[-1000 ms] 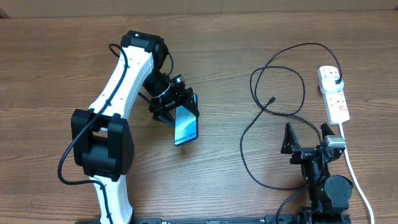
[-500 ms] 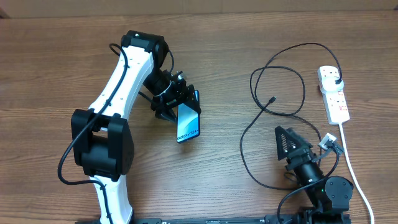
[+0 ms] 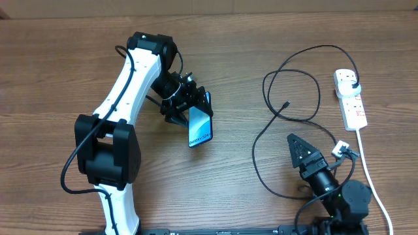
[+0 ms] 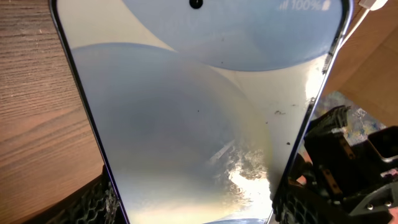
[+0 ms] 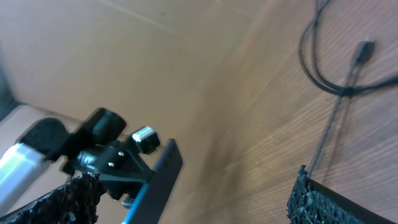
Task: Plug charger to phone and switch on socket
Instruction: 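Move the right gripper toward the phone held by the left gripper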
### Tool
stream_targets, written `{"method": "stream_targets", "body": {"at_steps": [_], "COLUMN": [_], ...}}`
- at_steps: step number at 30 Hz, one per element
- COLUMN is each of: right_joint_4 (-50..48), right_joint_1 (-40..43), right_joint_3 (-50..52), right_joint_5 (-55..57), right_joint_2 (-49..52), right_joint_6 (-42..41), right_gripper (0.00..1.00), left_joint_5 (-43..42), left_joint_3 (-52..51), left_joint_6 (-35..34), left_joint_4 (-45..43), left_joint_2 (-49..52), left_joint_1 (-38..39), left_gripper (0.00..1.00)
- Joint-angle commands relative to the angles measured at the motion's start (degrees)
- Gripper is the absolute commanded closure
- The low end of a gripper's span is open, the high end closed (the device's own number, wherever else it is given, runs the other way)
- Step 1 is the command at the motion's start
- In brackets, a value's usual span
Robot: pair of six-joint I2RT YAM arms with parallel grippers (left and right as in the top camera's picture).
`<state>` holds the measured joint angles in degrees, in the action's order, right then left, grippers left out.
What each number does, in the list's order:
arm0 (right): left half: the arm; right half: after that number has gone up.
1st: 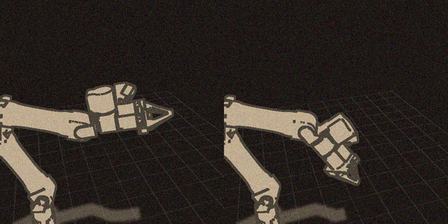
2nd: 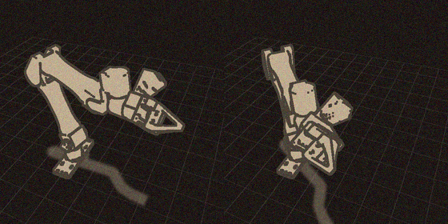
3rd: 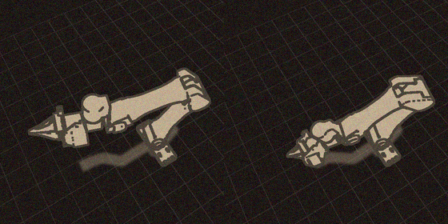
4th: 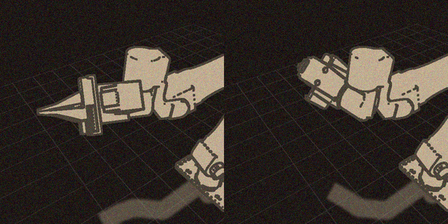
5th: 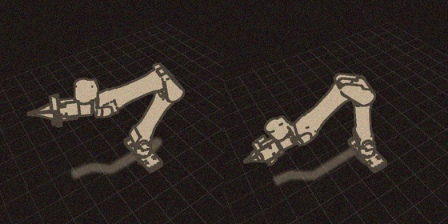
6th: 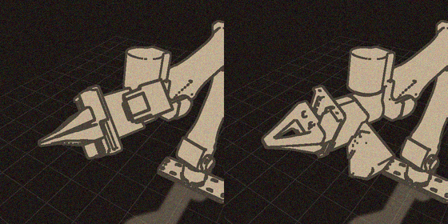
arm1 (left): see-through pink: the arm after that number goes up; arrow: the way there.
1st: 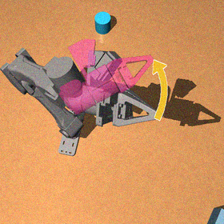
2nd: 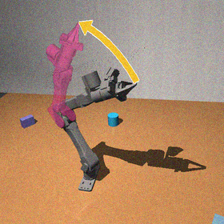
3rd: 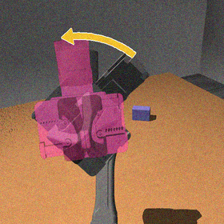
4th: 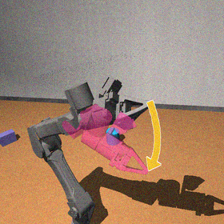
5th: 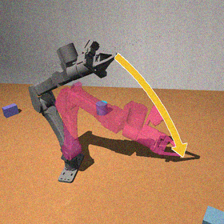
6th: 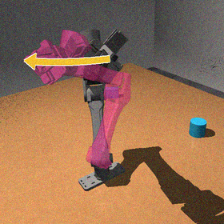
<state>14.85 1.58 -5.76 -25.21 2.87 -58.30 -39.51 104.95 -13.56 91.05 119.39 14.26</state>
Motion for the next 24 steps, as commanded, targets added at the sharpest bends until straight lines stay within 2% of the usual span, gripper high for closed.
{"method": "stream_targets", "body": {"at_steps": [1, 7, 12, 16, 24], "right_joint_4": [6.3, 18.9, 25.1, 25.1, 19.4], "right_joint_1": [0.3, 0.3, -0.7, -5.4, -12.4], "right_joint_3": [-9.9, -23.3, -31.6, -34.1, -34.1], "right_joint_5": [4.7, 7.5, 3.4, 0.5, 0.9], "right_joint_2": [3.8, 15.0, 25.0, 30.7, 33.5], "right_joint_6": [4.4, 5.0, 5.0, 4.4, 4.4], "right_gripper": [0.01, 0.01, 0.01, 0.01, 0.0], "left_joint_5": [-2.7, -2.7, -2.7, -2.7, -2.7], "left_joint_3": [1.7, 1.7, 1.7, 1.7, 1.7], "left_joint_6": [-0.9, -4.2, -6.8, -7.9, -8.6], "left_joint_4": [-0.2, -2.8, -5.4, -6.5, -7.8], "left_joint_2": [0.2, 0.2, 0.2, 0.2, 0.2], "left_joint_1": [0.0, 0.0, 0.0, 0.0, 0.0], "left_gripper": [0.43, 0.43, 0.43, 0.43, 0.42]}}
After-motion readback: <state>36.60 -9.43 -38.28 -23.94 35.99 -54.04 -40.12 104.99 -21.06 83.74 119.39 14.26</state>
